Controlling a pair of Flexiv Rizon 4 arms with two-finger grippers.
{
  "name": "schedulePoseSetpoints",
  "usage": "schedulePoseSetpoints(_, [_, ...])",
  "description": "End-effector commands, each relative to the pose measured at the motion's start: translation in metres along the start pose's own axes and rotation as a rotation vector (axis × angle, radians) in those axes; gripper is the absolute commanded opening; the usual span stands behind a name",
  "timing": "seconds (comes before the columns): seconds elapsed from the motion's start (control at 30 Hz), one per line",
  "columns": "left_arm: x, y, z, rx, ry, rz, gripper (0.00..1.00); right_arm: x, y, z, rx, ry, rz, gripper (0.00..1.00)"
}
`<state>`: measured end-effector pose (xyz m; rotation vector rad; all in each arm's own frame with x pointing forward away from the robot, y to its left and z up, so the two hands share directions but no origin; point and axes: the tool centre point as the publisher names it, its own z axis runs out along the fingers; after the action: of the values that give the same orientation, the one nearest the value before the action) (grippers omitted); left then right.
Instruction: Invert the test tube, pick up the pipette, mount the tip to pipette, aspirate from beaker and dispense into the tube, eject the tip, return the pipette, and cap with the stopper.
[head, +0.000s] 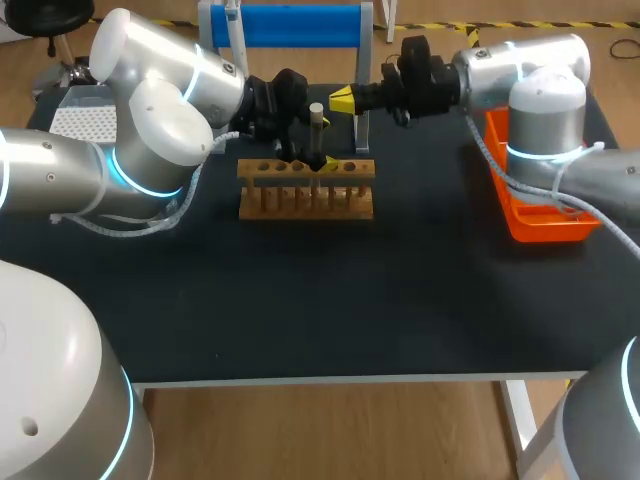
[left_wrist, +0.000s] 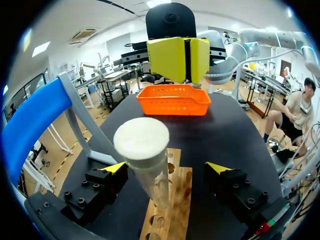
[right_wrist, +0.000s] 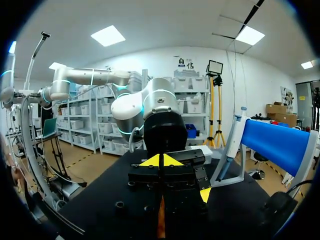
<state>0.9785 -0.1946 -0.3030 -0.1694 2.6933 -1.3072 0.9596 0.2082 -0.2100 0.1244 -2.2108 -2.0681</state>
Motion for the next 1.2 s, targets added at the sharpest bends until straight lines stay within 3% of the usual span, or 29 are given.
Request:
schedulePoseSetpoints(0.03, [-0.001, 0.001, -0.004, -0.009, -0.01, -0.004, 1.0, 0.0, 0.0, 0.001, 0.003, -0.003, 0.001, 0.0])
schedulePoseSetpoints(0.57, [-0.003, 0.006, -0.013, -0.026, -0.04, -0.027, 1.0, 0.002, 0.004, 0.01, 0.004, -0.007, -0.001, 0.0])
schedulePoseSetpoints(1.2, [-0.003, 0.006, -0.013, -0.026, -0.04, -0.027, 1.0, -0.013, 0.005, 0.024, -0.003, -0.028, 0.004, 0.0])
